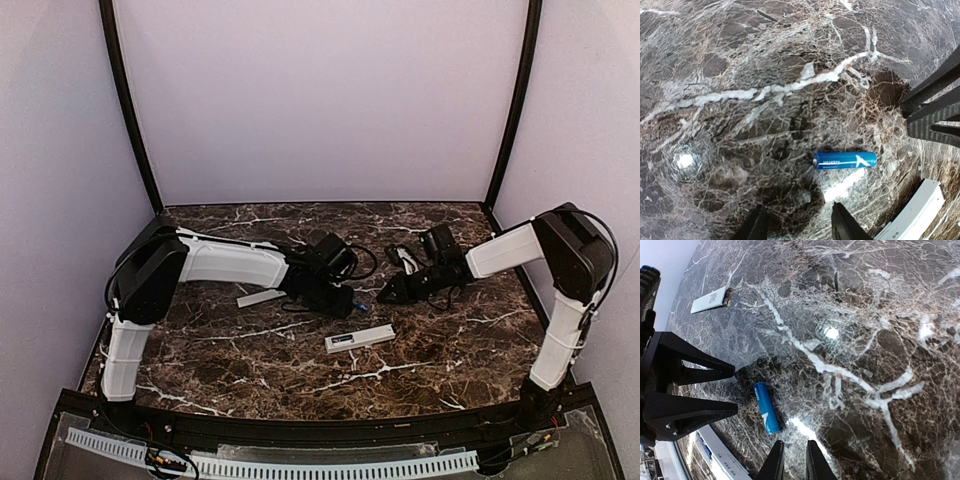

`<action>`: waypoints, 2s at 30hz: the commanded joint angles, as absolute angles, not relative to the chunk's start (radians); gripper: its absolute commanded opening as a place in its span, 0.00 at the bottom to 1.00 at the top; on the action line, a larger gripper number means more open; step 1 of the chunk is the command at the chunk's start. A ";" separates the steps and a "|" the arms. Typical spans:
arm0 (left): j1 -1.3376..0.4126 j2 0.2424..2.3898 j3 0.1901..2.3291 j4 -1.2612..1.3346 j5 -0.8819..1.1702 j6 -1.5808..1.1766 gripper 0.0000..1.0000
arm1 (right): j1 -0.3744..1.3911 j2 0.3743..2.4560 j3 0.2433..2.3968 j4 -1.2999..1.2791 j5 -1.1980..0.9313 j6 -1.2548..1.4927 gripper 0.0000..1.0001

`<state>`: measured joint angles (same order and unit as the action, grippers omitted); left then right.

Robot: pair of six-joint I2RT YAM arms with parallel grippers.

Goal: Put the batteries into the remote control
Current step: Adjust the battery at the center of the board, then pick up the battery from the center of the board.

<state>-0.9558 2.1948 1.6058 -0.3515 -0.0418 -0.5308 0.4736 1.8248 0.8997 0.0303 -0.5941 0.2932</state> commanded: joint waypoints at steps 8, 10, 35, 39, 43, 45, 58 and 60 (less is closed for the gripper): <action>-0.955 2.175 1.577 -0.348 -0.087 -0.526 0.30 | 0.521 1.929 1.001 0.017 -0.561 0.245 0.12; -0.954 2.189 1.586 -0.350 -0.097 -0.523 0.30 | 0.531 1.938 1.008 0.010 -0.560 0.244 0.12; -0.931 2.225 1.569 -0.287 -0.051 -0.520 0.28 | 0.645 1.898 0.909 0.100 -0.606 0.337 0.10; -0.926 2.182 1.547 -0.286 -0.067 -0.505 0.29 | 0.635 1.837 0.886 0.085 -0.589 0.332 0.11; -0.926 2.127 1.517 -0.261 -0.081 -0.494 0.37 | 0.585 1.751 0.834 0.084 -0.593 0.333 0.14; -0.926 2.109 1.509 -0.250 -0.083 -0.487 0.38 | 0.560 1.703 0.812 0.082 -0.601 0.331 0.18; -0.927 2.123 1.562 -0.304 0.074 -0.375 0.55 | 0.464 1.530 0.741 0.039 -0.634 0.316 0.45; -0.928 2.143 1.591 -0.327 0.080 -0.365 0.55 | 0.460 1.524 0.732 0.036 -0.636 0.313 0.45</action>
<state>-0.9329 2.1498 1.5303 -0.2558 0.0399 -0.4065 0.4744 1.5455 0.7616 0.0544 -0.6300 0.3229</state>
